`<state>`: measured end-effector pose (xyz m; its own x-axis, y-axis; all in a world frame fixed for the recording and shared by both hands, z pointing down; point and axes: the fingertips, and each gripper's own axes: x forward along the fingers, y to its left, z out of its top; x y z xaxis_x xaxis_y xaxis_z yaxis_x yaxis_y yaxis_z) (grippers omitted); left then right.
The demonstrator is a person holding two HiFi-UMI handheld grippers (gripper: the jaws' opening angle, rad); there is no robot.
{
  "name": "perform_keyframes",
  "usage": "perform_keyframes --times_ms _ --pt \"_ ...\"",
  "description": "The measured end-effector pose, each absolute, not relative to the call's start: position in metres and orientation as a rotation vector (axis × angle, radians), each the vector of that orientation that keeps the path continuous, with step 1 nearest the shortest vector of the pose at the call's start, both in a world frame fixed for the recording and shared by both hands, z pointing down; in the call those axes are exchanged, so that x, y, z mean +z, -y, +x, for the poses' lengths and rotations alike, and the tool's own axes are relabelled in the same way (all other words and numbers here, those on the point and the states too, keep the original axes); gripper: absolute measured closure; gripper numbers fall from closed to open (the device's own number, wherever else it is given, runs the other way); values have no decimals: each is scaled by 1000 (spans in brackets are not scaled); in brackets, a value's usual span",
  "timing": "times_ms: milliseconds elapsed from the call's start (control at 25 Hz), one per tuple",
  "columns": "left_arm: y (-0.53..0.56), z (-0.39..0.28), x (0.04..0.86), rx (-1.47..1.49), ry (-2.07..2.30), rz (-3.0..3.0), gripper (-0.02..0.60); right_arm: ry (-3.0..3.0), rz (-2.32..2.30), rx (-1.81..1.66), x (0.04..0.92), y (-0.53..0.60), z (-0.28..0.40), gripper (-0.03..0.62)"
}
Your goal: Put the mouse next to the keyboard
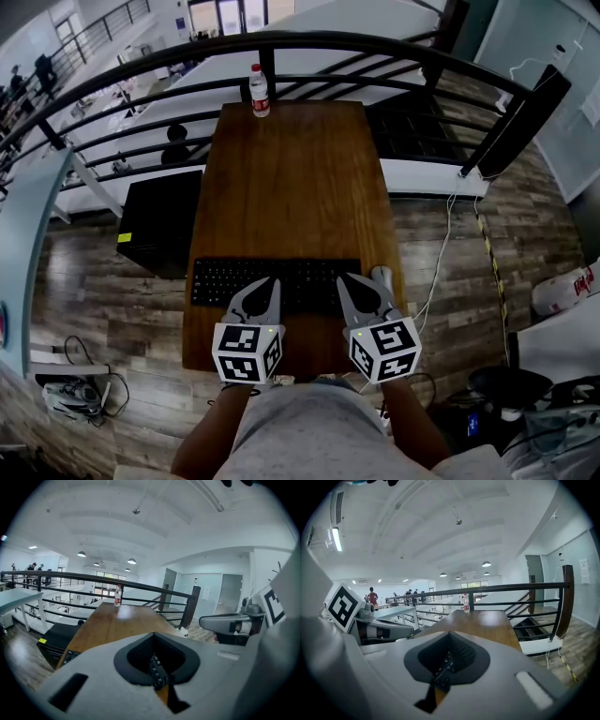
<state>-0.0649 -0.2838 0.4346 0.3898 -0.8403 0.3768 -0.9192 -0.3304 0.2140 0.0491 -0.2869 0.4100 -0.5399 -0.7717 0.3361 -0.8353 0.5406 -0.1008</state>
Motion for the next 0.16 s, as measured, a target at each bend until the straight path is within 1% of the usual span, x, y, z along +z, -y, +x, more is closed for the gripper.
perform_keyframes --times_ms 160 --pt "282 -68 438 277 1521 2264 588 2530 1342 362 413 286 46 583"
